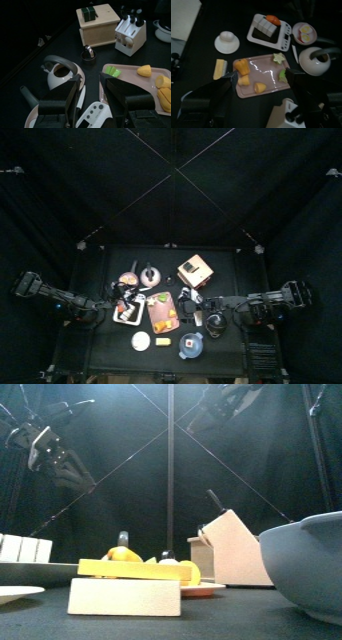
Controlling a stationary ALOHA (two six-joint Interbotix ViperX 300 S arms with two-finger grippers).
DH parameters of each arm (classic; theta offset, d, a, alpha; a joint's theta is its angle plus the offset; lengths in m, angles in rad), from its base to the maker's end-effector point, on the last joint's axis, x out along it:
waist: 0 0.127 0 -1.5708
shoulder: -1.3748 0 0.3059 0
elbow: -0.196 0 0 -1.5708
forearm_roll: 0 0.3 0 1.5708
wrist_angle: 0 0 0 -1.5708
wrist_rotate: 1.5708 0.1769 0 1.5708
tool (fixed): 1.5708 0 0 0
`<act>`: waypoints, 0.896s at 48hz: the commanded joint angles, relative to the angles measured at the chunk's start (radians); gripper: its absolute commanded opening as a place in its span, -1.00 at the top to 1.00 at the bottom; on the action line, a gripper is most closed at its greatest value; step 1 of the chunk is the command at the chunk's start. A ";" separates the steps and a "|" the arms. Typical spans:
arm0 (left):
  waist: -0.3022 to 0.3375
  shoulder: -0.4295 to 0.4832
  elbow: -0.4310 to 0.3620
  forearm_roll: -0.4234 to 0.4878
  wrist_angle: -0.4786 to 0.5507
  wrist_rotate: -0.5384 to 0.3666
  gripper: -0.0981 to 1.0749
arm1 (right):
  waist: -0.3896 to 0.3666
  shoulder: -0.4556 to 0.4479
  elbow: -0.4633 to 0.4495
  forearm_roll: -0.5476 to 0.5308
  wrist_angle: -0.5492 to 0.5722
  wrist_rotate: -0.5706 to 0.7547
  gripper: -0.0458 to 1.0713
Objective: Grab green sushi half from bowl
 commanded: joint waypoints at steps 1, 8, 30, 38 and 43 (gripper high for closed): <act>0.003 -0.002 -0.011 0.002 0.003 -0.002 -0.47 | 0.041 0.008 -0.026 -0.086 0.097 0.163 -0.94; 0.003 -0.002 -0.011 0.003 0.003 -0.002 -0.47 | 0.144 0.035 -0.011 -0.121 0.109 0.331 -0.94; 0.003 -0.002 -0.012 0.005 0.005 -0.002 -0.47 | 0.245 0.066 0.233 0.124 -0.250 0.457 -0.94; 0.005 -0.002 -0.012 0.003 0.003 -0.003 -0.47 | 0.279 0.092 0.270 0.137 -0.334 0.471 -0.94; 0.003 -0.002 -0.011 0.003 0.003 -0.003 -0.47 | 0.288 0.132 0.264 0.179 -0.350 0.471 -0.94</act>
